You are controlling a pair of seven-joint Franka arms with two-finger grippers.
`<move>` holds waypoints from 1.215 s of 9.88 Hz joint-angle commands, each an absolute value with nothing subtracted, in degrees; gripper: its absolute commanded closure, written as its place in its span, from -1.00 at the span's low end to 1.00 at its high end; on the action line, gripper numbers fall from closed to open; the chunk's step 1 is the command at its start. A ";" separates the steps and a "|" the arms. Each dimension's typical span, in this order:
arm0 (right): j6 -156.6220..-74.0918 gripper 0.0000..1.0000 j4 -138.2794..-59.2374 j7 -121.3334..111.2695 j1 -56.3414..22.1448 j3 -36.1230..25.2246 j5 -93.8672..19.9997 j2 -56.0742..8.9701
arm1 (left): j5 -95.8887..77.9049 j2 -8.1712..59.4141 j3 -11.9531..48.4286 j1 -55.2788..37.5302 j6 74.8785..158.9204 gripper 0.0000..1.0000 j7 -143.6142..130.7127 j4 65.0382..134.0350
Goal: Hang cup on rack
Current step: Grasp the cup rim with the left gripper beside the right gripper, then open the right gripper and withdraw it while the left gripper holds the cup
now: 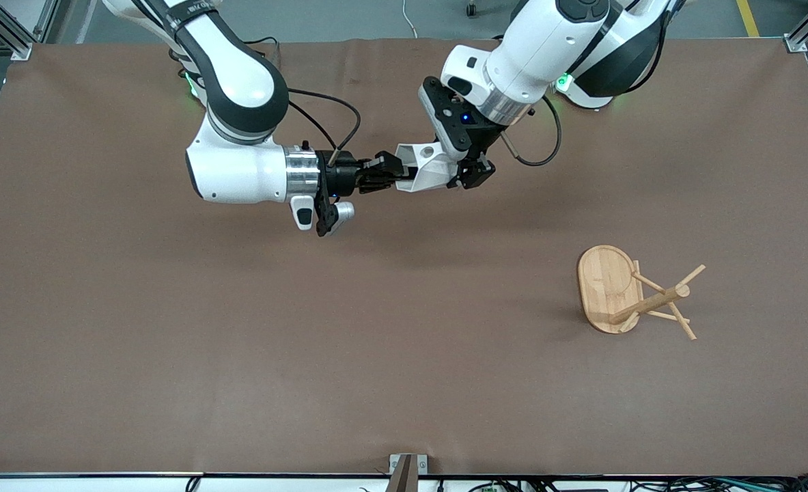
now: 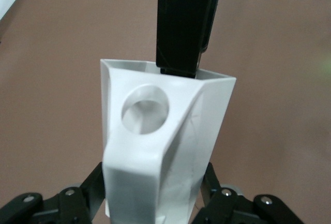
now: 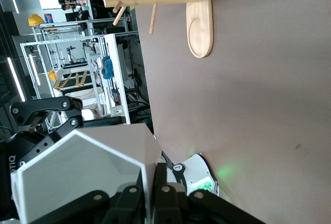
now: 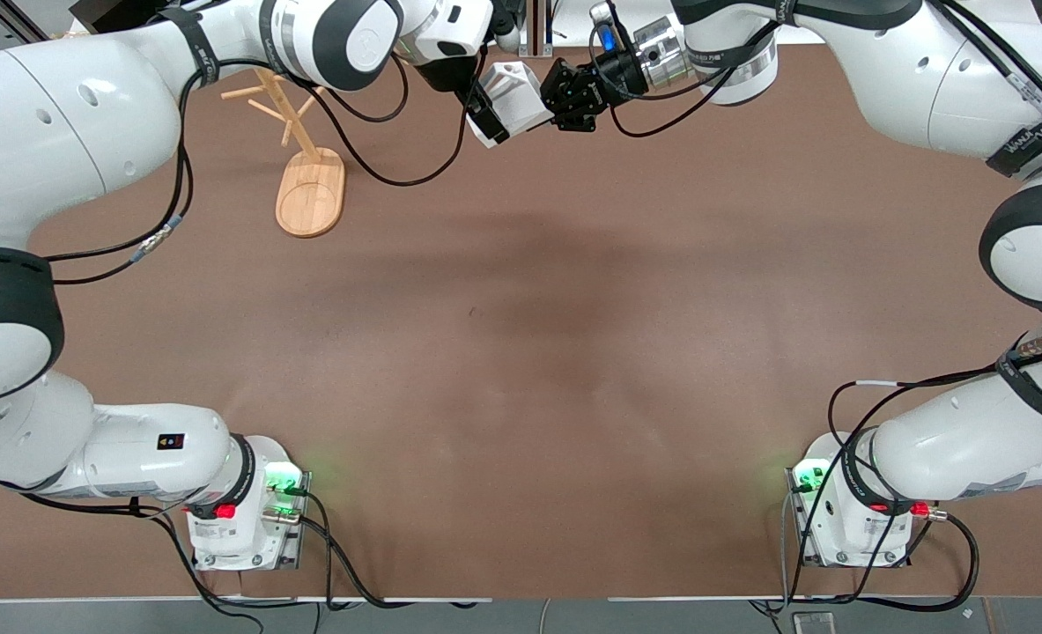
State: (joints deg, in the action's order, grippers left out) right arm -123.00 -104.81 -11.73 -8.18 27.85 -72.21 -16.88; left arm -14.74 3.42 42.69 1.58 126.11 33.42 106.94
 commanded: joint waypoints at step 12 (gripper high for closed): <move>-117.00 -1.00 -104.43 3.77 2.72 5.56 -8.85 -4.58 | -14.15 4.40 42.45 16.77 113.48 0.97 31.32 104.76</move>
